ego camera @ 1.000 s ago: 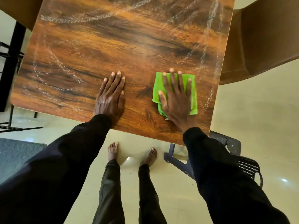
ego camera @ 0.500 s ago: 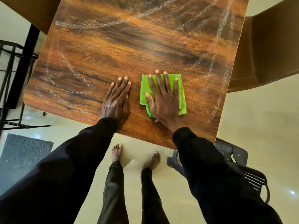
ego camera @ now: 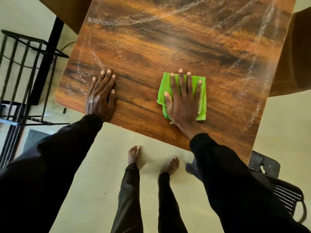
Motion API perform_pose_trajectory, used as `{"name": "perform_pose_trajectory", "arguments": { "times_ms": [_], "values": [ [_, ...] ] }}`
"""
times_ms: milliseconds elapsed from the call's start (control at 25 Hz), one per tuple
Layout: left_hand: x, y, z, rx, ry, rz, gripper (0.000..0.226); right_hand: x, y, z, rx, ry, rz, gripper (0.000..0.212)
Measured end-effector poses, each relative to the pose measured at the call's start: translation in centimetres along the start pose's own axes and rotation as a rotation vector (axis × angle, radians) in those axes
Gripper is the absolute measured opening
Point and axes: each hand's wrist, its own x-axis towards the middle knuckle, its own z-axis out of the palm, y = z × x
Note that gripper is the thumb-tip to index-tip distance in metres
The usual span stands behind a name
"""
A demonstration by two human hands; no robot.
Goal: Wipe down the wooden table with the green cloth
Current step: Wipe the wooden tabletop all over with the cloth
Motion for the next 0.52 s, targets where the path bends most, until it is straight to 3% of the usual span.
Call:
{"name": "perform_pose_trajectory", "arguments": {
  "times_ms": [120,240,320,400,520],
  "values": [
    [-0.1,-0.8,0.7,-0.049,0.02,0.018,0.049,-0.7,-4.1,1.2,0.005,-0.019,-0.174,0.069],
    [0.0,-1.0,0.5,-0.041,0.032,0.026,0.049,-6.0,-3.5,1.5,-0.027,-0.102,-0.344,0.069],
    [0.0,-0.9,0.4,-0.038,0.026,0.02,0.048,-5.8,-1.7,1.1,-0.036,-0.091,-0.317,0.068],
    [0.0,-0.9,0.4,-0.037,0.021,0.02,0.049,-2.5,-1.9,0.9,-0.033,-0.042,-0.164,0.068],
    [-0.1,-1.2,0.3,-0.035,0.029,0.023,0.049,2.0,-6.7,1.2,-0.011,-0.019,-0.081,0.069]
  ]
}}
